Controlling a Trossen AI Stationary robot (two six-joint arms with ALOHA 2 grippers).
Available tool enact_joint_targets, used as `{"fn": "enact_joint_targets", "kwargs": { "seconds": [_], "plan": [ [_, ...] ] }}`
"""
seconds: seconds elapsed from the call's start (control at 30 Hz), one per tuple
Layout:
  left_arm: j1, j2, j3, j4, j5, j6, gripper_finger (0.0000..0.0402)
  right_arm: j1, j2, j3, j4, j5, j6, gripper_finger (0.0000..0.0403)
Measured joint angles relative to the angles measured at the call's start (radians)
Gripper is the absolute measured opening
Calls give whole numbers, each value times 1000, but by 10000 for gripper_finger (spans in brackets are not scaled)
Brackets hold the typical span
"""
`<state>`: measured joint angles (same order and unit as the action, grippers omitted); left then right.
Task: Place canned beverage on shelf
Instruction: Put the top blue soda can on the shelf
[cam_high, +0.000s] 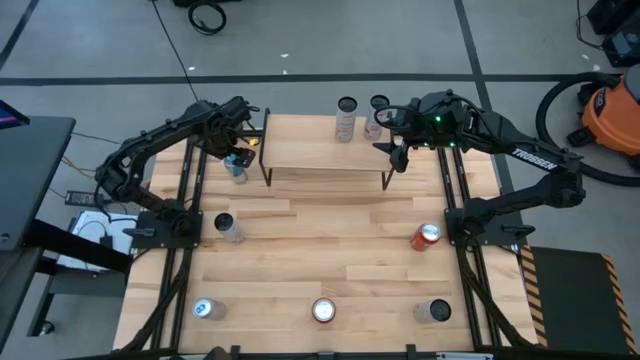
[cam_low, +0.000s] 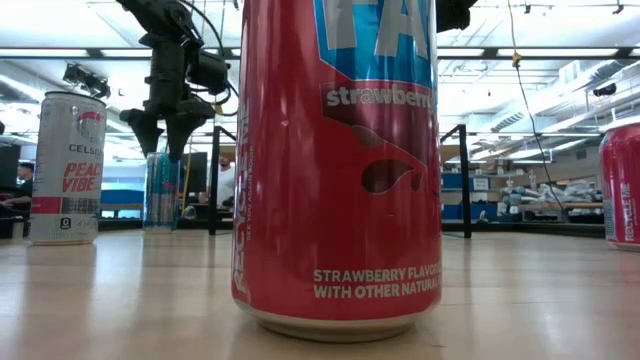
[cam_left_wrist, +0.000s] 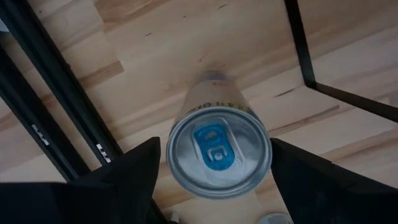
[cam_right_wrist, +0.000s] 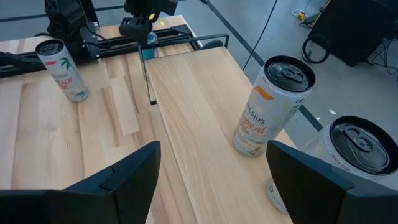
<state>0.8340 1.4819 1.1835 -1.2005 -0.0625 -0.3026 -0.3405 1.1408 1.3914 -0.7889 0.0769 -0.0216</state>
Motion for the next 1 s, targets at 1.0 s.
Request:
{"fn": "enact_joint_targets", "kwargs": {
  "seconds": [1.0],
  "plan": [
    [0,24,-63,74,12,63,297,0,0,0,-14,0,0,302]
  ]
}}
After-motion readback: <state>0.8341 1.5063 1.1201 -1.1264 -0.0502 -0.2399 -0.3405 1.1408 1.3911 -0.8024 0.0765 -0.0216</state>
